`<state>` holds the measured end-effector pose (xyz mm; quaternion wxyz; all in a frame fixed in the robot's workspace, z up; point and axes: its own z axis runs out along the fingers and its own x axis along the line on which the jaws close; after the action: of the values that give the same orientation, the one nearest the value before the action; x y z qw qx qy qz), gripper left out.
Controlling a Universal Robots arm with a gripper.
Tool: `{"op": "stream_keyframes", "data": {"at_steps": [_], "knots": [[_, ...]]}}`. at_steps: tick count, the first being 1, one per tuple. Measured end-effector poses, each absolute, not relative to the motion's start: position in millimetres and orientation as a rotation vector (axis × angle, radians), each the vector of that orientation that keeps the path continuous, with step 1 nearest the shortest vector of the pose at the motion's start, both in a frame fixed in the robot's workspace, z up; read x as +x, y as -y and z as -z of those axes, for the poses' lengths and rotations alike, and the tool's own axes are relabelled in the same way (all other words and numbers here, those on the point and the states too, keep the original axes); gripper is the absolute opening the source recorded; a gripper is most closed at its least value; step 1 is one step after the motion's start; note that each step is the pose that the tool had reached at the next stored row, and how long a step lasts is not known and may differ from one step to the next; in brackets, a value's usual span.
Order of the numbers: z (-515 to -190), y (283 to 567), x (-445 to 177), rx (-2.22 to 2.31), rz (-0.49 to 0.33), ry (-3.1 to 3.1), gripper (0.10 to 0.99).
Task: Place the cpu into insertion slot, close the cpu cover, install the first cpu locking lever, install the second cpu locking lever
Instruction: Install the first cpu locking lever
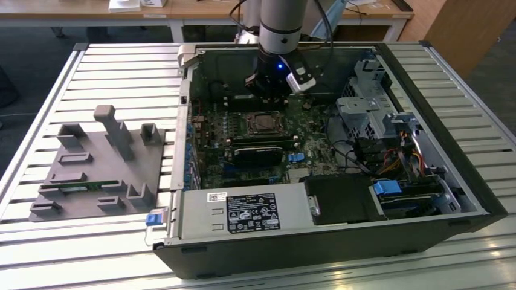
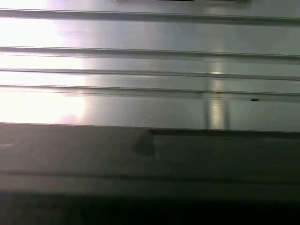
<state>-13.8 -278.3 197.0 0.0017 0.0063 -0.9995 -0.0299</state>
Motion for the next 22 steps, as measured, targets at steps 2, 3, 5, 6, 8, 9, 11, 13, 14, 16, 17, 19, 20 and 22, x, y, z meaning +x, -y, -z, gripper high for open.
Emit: {"op": "stream_keyframes", "data": {"at_steps": [2, 3, 5, 6, 8, 9, 11, 13, 14, 16, 17, 19, 20, 22], "knots": [[-199, 278, -14, 0.020, 0.093, 3.136, 0.106], [-201, 279, -14, 0.020, 0.093, 3.136, 0.106], [-204, 279, -14, 0.020, 0.093, 3.136, 0.106], [-206, 279, -14, 0.020, 0.093, 3.136, 0.106], [-210, 279, -14, 0.020, 0.092, 3.136, 0.106], [-210, 279, -14, 0.020, 0.093, 3.136, 0.106], [-210, 280, -14, 0.020, 0.093, 3.136, 0.106], [-210, 281, -14, 0.020, 0.093, 3.136, 0.106], [-210, 282, -14, 0.020, 0.093, 3.136, 0.106], [-210, 283, -14, 0.020, 0.093, 3.136, 0.106], [-210, 283, -14, 0.020, 0.093, 3.136, 0.106], [-210, 283, -14, 0.020, 0.092, 3.136, 0.106], [-210, 283, -14, 0.020, 0.093, 3.136, 0.106], [-210, 284, -14, 0.020, 0.093, 3.136, 0.106]]}}
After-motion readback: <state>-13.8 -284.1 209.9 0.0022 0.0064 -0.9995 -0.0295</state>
